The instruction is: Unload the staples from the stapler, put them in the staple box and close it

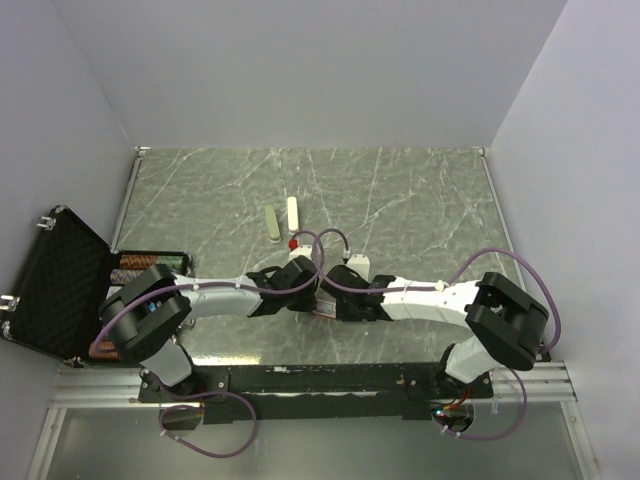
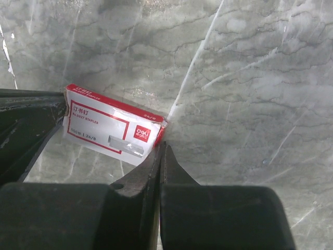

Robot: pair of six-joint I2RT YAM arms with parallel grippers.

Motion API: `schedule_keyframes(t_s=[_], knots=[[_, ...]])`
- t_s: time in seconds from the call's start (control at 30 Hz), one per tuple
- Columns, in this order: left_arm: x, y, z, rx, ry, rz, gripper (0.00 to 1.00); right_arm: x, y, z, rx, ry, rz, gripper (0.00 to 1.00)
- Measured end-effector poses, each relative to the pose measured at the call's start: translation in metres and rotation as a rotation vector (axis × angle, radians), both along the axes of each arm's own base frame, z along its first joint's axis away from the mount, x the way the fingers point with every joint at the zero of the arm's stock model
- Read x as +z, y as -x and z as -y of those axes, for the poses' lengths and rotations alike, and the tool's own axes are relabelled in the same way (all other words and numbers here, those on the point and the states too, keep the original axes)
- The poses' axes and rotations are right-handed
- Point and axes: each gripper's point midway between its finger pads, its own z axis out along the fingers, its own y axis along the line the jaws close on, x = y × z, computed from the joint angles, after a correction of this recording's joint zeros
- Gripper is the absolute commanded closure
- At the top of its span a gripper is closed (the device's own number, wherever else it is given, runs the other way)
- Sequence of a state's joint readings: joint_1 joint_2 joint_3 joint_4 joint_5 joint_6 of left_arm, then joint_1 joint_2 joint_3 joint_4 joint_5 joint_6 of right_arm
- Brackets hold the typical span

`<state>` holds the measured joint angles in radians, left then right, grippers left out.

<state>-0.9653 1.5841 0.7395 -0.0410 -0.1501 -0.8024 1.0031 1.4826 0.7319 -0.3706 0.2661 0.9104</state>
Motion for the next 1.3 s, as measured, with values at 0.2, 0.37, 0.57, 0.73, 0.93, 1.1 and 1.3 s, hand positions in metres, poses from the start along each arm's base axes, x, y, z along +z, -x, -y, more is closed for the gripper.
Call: schedule_keyframes(t_s=[0.2, 0.37, 0.57, 0.73, 0.93, 1.1, 1.3], knots=[[0.0, -0.003, 0.004, 0.0, 0.01, 0.008, 0.91, 0.0, 0.001, -0.001, 0.016, -0.004, -0.009, 1.0], [0.0, -0.004, 0.003, 0.005, 0.007, 0.013, 0.78, 0.001, -0.001, 0.001, 0.006, -0.002, -0.007, 0.98], [0.006, 0.003, -0.005, 0.001, -0.026, 0.017, 0.57, 0.013, -0.01, 0.016, -0.043, 0.01, 0.038, 0.55], [0.023, 0.003, -0.021, 0.02, -0.073, 0.053, 0.48, 0.04, -0.017, 0.036, -0.083, 0.032, 0.119, 0.29], [0.062, -0.014, -0.03, 0.07, -0.061, 0.142, 0.35, 0.061, -0.026, 0.057, -0.12, 0.069, 0.178, 0.02], [0.1, -0.026, -0.043, 0.097, -0.056, 0.237, 0.08, 0.087, -0.035, 0.062, -0.086, 0.073, 0.238, 0.0], [0.156, -0.039, -0.051, 0.125, -0.033, 0.361, 0.03, 0.15, -0.051, 0.057, -0.059, 0.018, 0.372, 0.0]])
